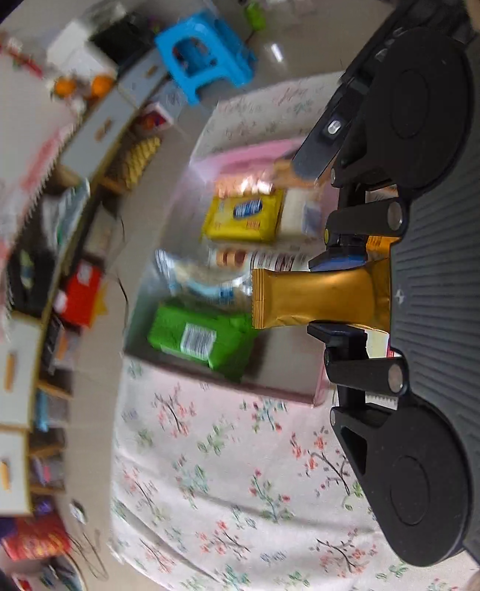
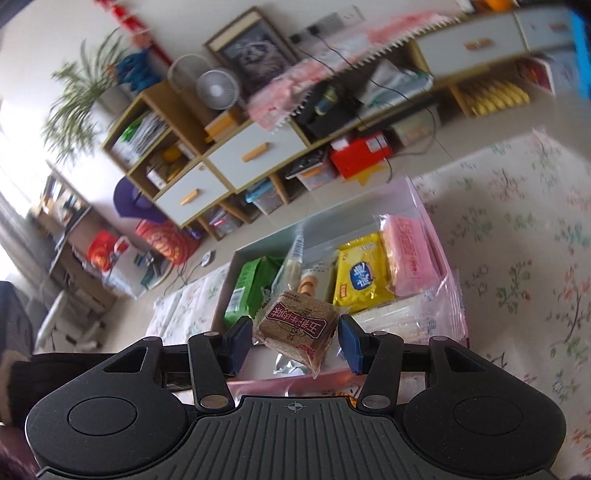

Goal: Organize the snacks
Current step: 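Carry the gold bar and brown wafer bag over the pink box, then lower both snacks into the box and open both grippers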

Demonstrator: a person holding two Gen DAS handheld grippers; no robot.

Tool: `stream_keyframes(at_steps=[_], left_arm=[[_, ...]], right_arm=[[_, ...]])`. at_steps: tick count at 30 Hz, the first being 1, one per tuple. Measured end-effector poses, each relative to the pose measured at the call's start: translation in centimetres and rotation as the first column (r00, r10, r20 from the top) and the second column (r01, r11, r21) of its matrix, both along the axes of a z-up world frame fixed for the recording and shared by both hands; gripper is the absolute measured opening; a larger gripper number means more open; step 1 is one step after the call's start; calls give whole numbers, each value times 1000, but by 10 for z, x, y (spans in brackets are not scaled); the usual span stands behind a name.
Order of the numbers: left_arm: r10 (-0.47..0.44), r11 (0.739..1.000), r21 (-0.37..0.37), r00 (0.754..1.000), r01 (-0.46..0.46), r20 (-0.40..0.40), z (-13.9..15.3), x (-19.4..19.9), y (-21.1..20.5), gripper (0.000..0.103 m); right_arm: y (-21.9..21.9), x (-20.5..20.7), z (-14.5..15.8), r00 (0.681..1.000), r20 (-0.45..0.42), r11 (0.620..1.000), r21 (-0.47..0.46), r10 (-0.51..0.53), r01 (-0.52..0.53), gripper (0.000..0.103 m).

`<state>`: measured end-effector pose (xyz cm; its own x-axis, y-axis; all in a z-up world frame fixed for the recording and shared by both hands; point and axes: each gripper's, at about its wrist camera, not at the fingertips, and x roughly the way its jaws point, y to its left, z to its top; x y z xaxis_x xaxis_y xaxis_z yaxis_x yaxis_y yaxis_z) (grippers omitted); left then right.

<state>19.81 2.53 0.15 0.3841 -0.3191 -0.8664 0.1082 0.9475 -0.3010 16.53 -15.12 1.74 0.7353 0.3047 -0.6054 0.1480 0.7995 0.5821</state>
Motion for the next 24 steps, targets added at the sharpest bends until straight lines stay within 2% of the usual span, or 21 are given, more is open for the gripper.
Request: stream_keyframes(at_steps=[10, 14, 22, 24], left_arm=[[22, 996, 83, 995, -14, -98, -15, 29, -14, 27], [19, 994, 113, 997, -10, -81, -19, 34, -17, 27], [-34, 958, 287, 999, 32, 2, -27, 34, -22, 26], [-55, 958, 284, 998, 48, 17, -29, 32, -19, 26]], right_arm=[[-1, 12, -18, 998, -53, 998, 53, -24, 27, 50], [-3, 14, -22, 998, -64, 999, 50, -19, 22, 50], [-7, 13, -23, 996, -74, 998, 50, -45, 49, 51], [-7, 13, -24, 996, -77, 998, 46, -40, 43, 51]])
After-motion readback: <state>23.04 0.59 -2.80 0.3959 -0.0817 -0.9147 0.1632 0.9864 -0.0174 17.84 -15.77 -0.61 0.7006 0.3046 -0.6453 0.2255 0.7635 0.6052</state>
